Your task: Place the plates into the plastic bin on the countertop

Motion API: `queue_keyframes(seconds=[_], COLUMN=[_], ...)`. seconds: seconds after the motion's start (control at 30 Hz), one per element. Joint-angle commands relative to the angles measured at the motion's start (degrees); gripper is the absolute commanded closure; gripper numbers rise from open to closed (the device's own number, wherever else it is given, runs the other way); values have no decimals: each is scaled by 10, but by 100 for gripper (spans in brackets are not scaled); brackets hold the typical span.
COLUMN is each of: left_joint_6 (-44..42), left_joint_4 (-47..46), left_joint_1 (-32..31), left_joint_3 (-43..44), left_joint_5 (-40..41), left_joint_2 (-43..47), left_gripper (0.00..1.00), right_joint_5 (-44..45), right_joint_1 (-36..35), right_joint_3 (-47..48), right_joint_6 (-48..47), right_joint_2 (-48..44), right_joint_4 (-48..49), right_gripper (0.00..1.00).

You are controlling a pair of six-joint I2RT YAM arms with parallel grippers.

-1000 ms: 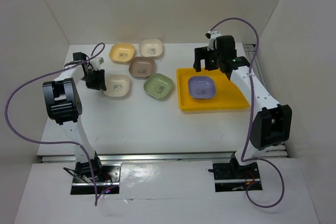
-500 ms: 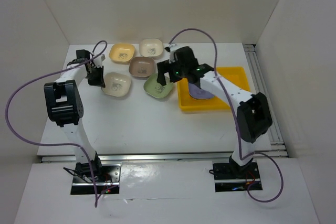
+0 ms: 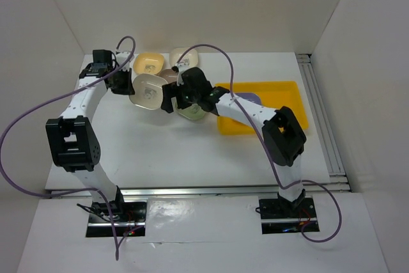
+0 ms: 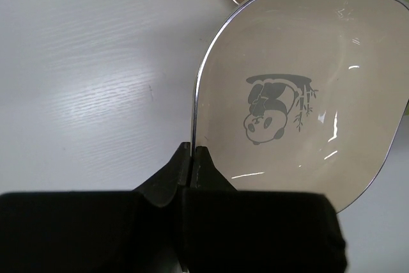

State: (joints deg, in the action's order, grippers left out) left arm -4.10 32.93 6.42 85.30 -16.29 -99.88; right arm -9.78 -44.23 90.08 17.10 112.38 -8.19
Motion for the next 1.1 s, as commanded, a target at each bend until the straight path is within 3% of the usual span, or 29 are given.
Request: queue_keyframes(seconds=[0.0, 0.23, 0.37, 0.4, 0.47, 0.53, 0.57, 0.7, 0.73, 0.77, 0.83, 1.07], left_joint_6=[12, 43, 62, 67, 67, 67, 67, 61, 61, 61, 61, 66], left_joint_4=[0, 6, 11, 11, 11, 11, 11, 16, 16, 16, 16, 11], left_joint_1=[-6, -23, -35, -43, -51, -59, -64, -76, -83, -83, -89, -89], left_joint_3=[-14, -7, -1, -1, -1, -1, -1, 14, 21, 38, 57, 144], left_joint_5=[-24, -81, -102, -102, -102, -102, -107, -125, -125, -125, -125, -103], left_joint_2=[27, 51, 63, 63, 69, 69, 74, 74, 79, 79, 73, -4], left_gripper=[100, 100, 100, 100, 100, 100, 93, 47, 18, 7, 0, 0], right_joint_5=[-2, 50, 77, 83, 83, 91, 109, 131, 138, 146, 151, 125], right_joint_1=[4, 4, -2, -2, -2, -2, -2, 3, 3, 11, 36, 164], right_joint_3=[35, 35, 41, 41, 41, 41, 36, 28, 20, 1, -15, -59], right_joint_6=[29, 50, 50, 50, 50, 50, 50, 50, 50, 50, 43, -53], right_joint_2=[17, 48, 67, 67, 61, 51, 41, 5, -7, -21, -63, -167], right_joint_4=[60, 86, 74, 74, 74, 74, 74, 48, 48, 41, 26, -114], right_gripper=[0, 1, 15, 21, 44, 75, 88, 100, 100, 100, 100, 100])
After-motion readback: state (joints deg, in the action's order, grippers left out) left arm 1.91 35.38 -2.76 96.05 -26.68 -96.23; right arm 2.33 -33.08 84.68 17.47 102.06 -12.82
